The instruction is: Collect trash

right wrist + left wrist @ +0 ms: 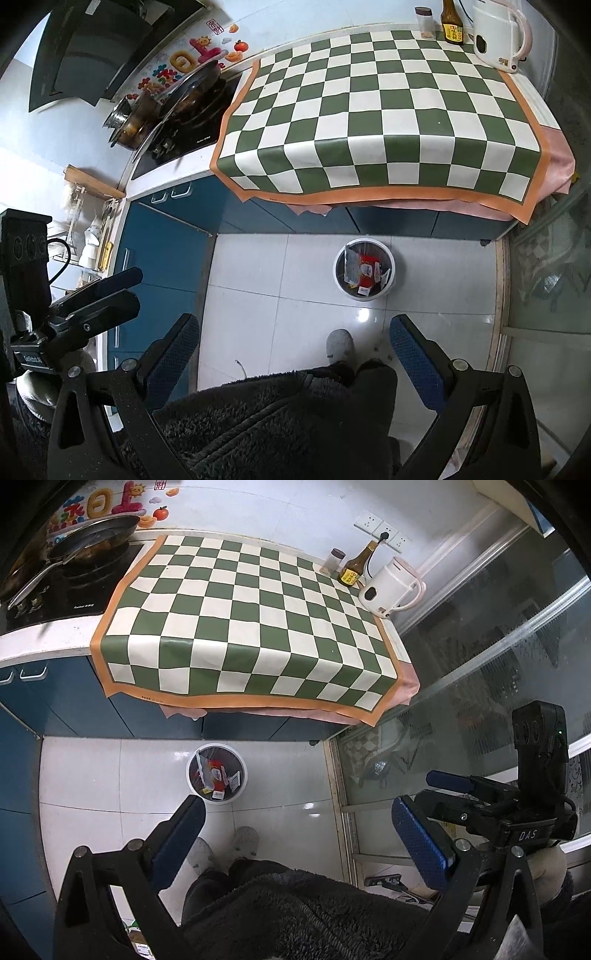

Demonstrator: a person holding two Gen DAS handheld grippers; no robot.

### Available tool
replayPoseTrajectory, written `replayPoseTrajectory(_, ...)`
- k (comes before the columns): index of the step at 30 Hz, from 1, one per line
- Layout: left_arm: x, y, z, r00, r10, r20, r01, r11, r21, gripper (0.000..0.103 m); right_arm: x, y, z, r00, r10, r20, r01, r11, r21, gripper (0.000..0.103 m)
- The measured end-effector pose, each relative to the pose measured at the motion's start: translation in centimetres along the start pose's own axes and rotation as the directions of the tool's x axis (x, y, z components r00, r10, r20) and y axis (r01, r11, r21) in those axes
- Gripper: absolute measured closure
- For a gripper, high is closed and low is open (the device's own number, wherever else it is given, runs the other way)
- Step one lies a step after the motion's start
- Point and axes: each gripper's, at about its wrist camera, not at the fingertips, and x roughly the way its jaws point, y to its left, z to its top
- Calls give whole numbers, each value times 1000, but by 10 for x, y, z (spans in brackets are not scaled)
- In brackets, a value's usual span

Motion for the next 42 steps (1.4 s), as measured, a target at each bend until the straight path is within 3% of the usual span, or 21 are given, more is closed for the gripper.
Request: replayPoseTrajectory(42,-8,-5,-8,1000,-8,23,8,1000,-2,0,-14,0,-8,1000,-2,28,2,1000,10,0)
